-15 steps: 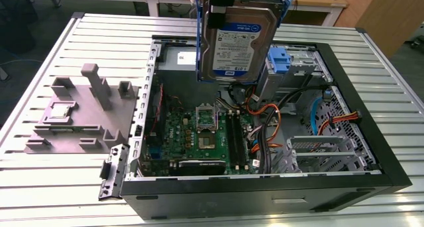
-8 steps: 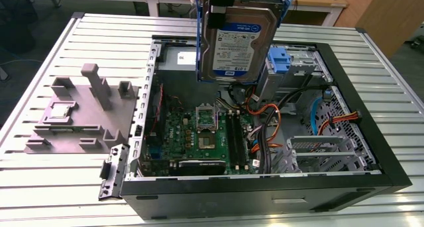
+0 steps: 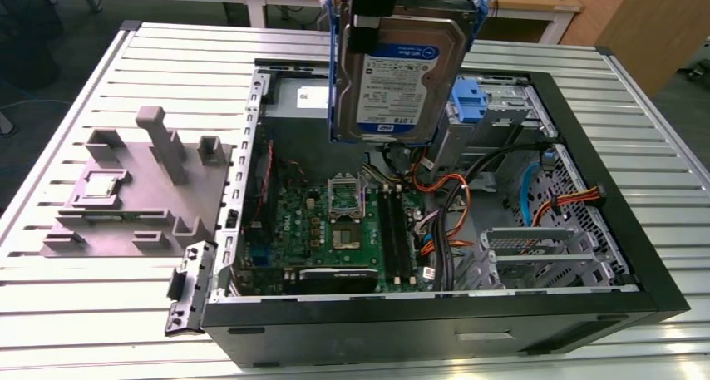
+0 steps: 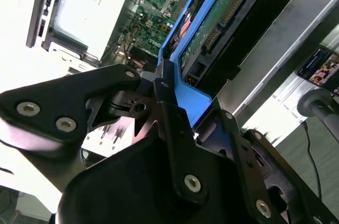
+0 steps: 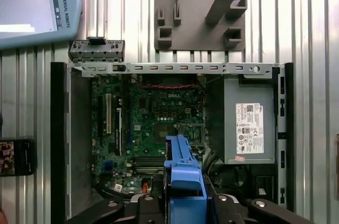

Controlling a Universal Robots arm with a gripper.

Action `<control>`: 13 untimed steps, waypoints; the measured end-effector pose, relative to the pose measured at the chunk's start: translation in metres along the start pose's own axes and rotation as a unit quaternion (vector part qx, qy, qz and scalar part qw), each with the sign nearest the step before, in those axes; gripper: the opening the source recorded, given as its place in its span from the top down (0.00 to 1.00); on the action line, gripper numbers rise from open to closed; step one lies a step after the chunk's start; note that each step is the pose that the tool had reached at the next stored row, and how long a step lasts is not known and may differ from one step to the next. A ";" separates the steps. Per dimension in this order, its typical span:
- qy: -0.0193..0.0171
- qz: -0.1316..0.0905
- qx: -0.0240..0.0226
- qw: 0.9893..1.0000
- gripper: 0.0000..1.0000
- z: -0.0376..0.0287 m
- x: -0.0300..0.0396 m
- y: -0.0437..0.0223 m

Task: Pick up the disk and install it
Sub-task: 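Insert the disk into the insertion slot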

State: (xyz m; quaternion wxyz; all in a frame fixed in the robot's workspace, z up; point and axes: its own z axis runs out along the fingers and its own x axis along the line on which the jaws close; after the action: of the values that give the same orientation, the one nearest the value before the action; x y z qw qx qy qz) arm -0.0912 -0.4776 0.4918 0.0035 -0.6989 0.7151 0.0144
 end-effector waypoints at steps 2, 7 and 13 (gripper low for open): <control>0.000 0.000 0.000 1.000 0.64 -0.0002 0.0057 -0.0001; 0.000 0.000 0.000 1.000 0.64 0.0004 0.0213 -0.0009; -0.009 0.000 0.000 1.000 0.64 0.0020 0.0273 -0.0036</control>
State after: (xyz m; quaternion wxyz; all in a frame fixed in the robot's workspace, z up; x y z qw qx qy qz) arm -0.0883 -0.5049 0.4890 0.0100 -0.6988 0.7149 0.0211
